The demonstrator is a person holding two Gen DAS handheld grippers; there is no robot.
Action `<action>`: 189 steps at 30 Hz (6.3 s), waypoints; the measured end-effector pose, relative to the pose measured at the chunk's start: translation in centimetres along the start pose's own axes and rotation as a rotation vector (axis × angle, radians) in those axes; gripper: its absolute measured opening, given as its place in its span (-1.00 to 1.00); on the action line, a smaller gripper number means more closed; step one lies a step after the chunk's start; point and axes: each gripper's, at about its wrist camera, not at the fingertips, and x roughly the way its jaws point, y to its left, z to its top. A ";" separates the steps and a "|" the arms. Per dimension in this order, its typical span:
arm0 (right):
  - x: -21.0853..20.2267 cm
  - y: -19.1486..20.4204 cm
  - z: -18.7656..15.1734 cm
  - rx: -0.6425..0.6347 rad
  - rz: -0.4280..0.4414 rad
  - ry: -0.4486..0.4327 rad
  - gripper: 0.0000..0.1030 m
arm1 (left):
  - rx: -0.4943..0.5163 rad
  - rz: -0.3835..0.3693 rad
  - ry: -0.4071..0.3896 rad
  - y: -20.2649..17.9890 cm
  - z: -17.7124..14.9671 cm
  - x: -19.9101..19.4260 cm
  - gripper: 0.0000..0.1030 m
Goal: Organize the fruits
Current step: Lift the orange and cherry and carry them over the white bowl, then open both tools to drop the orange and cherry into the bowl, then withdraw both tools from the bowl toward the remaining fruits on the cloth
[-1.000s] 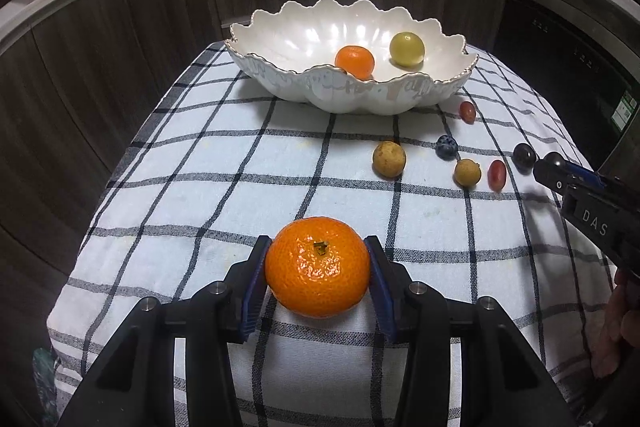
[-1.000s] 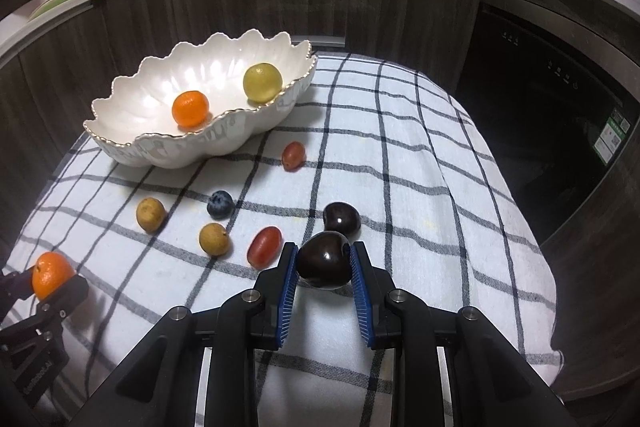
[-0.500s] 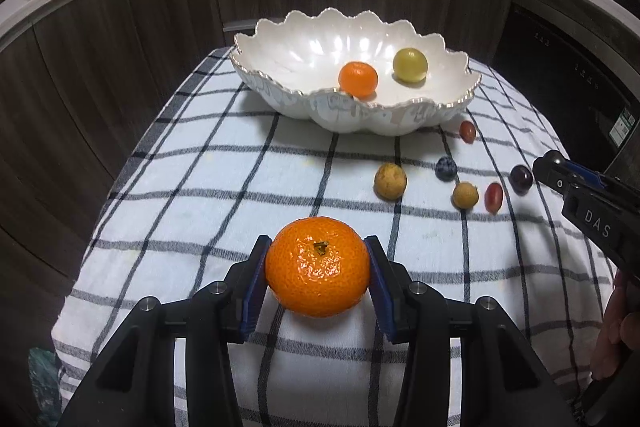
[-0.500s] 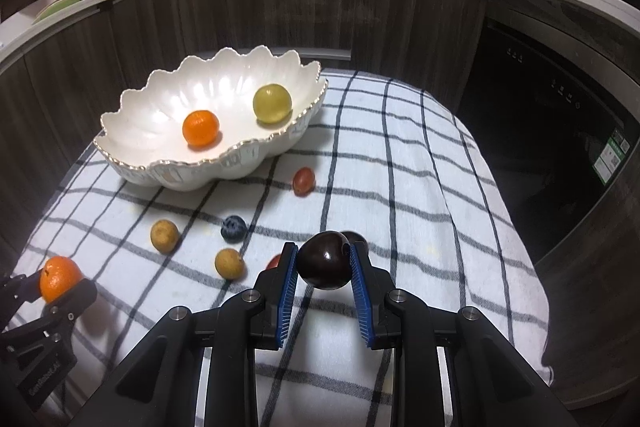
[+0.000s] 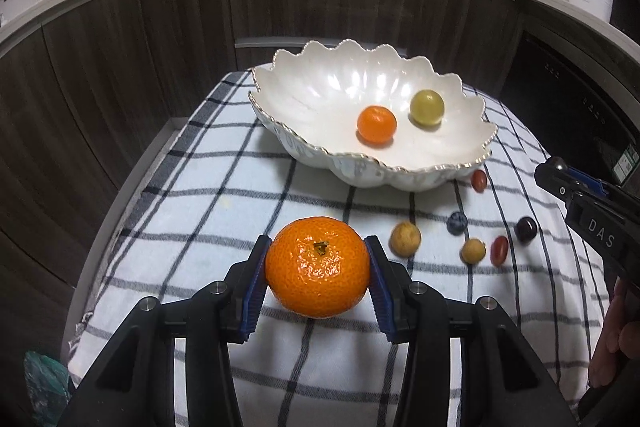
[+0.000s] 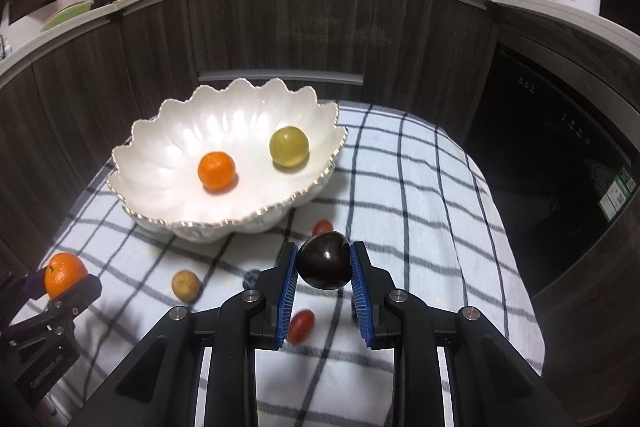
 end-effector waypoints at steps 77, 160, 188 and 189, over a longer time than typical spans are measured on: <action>9.8 4.4 9.8 -0.048 0.069 0.034 -0.46 | 0.028 -0.062 0.044 1.0 11.5 10.5 -0.11; -3.4 -3.7 3.5 0.066 -0.029 -0.098 0.58 | 0.102 -0.048 -0.159 -5.0 6.3 -2.4 0.89; -2.6 -4.5 -2.8 0.013 -0.020 -0.062 0.58 | 0.145 -0.100 -0.127 -7.2 0.0 -0.6 0.84; -2.4 -4.6 -3.1 0.008 -0.018 -0.057 0.58 | 0.151 -0.100 -0.126 -7.4 -0.1 -0.4 0.83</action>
